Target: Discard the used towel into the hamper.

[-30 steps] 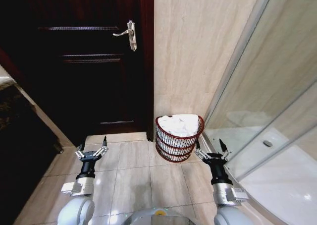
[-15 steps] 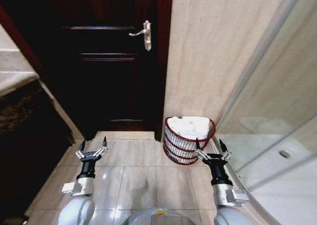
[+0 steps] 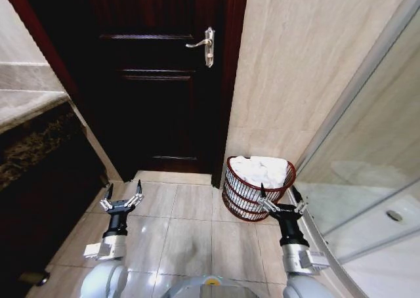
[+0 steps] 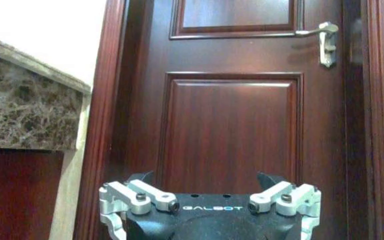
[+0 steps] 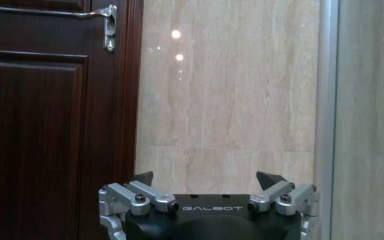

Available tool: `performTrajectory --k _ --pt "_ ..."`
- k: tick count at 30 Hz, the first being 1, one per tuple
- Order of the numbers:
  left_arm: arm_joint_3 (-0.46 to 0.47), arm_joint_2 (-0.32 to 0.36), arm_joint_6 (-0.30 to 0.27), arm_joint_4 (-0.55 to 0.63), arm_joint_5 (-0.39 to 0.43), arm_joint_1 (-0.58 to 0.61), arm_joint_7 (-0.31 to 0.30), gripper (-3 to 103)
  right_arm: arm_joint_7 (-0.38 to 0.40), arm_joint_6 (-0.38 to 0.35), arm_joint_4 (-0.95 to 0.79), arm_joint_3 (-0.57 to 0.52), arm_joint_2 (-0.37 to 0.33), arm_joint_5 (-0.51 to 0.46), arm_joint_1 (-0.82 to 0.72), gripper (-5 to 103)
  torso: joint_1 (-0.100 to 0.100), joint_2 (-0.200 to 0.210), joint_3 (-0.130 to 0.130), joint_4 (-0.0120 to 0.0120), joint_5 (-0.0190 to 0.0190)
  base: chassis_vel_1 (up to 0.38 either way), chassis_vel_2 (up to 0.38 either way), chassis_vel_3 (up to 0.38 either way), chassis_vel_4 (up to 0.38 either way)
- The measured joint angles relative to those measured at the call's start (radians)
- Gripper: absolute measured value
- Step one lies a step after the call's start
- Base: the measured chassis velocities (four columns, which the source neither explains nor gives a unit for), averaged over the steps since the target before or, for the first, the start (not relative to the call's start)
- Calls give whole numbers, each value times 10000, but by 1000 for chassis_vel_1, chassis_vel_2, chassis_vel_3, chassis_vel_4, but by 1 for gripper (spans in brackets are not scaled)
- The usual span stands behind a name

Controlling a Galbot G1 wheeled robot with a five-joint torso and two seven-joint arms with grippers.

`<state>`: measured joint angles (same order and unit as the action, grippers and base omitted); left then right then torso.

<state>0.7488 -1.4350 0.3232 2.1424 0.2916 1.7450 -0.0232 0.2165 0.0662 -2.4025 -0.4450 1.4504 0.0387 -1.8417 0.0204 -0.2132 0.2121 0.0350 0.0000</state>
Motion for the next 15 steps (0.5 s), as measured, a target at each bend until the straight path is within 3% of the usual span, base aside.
performTrajectory --k 15 --pt "-157 -112 -178 71 -416 -43 2 100 103 246 28 -46 -96 6 -167 100 0 0 0 1 0 0 0 0 0"
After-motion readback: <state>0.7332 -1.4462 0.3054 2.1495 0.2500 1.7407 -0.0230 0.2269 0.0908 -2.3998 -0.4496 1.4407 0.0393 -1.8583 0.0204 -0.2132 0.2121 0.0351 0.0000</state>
